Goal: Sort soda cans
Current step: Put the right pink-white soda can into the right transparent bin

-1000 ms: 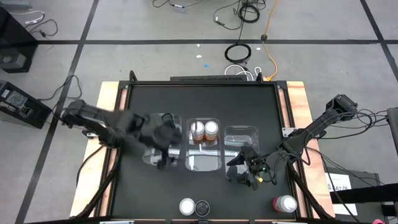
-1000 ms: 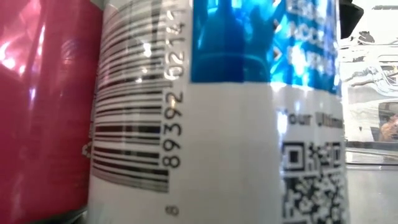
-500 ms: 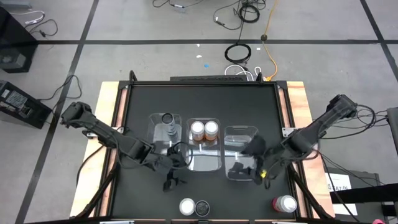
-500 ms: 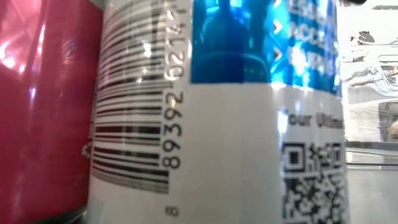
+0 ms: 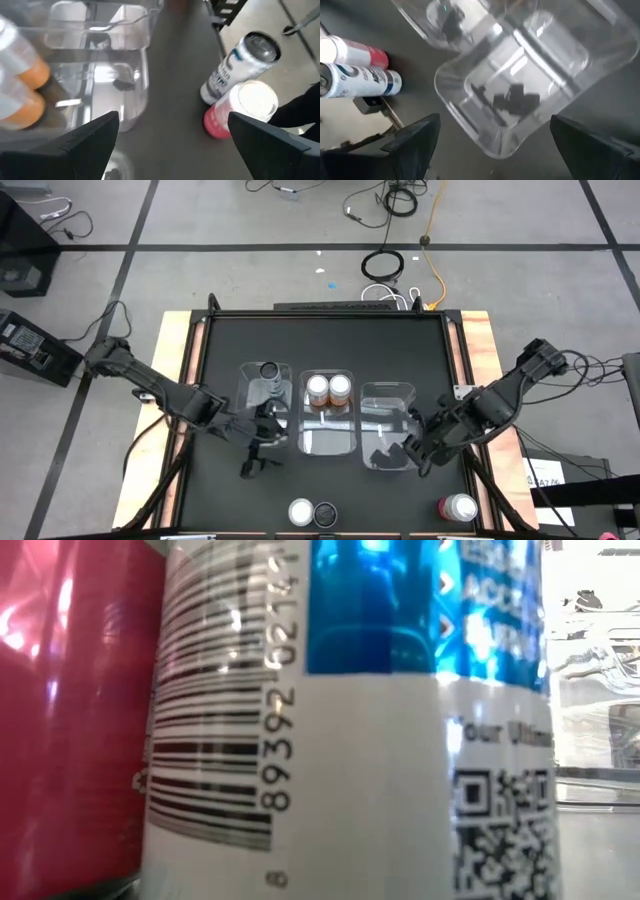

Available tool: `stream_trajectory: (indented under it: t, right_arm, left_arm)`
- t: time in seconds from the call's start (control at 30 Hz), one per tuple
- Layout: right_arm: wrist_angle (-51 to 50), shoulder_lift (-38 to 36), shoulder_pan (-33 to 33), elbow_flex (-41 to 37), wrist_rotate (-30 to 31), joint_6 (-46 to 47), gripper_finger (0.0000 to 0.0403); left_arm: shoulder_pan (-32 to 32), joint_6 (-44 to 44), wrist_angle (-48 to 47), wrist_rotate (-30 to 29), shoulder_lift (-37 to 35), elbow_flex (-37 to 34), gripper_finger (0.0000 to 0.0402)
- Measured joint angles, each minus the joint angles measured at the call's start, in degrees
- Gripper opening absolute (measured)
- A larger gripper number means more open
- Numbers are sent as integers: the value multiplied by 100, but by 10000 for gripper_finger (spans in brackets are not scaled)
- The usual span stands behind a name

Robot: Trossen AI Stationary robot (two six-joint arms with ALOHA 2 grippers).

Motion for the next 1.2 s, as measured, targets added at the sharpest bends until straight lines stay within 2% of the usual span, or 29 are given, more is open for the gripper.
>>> stream_trajectory:
  t: [0.13, 0.27, 0.43, 0.57, 0.73, 0.93, 1.2]
  right_arm:
    - [-14, 238, 91, 0, -451, 410, 370]
    - [-113, 389, 311, 0, -761, 950, 370]
    - [-140, 421, 718, 0, -790, 1939, 370]
    - [-412, 422, 1167, 0, -1021, 2882, 370]
    - [-608, 432, 1658, 0, -1214, 3560, 370]
    - [-554, 473, 1990, 0, -1203, 3401, 370]
    - [-472, 908, 2232, 0, -1190, 2369, 370]
  left_arm:
    - [5, 85, -77, -95, -470, -268, 384]
    - [5, 103, 419, -97, -1100, -955, 384]
    - [5, 99, 1042, -108, -1838, -1770, 384]
    - [5, 99, 1460, -215, -2113, -2203, 384]
    - [5, 96, 1492, -590, -2135, -2405, 384]
    - [5, 101, 1501, -866, -2135, -2437, 384]
    - [5, 96, 1499, -942, -2135, -2437, 384]
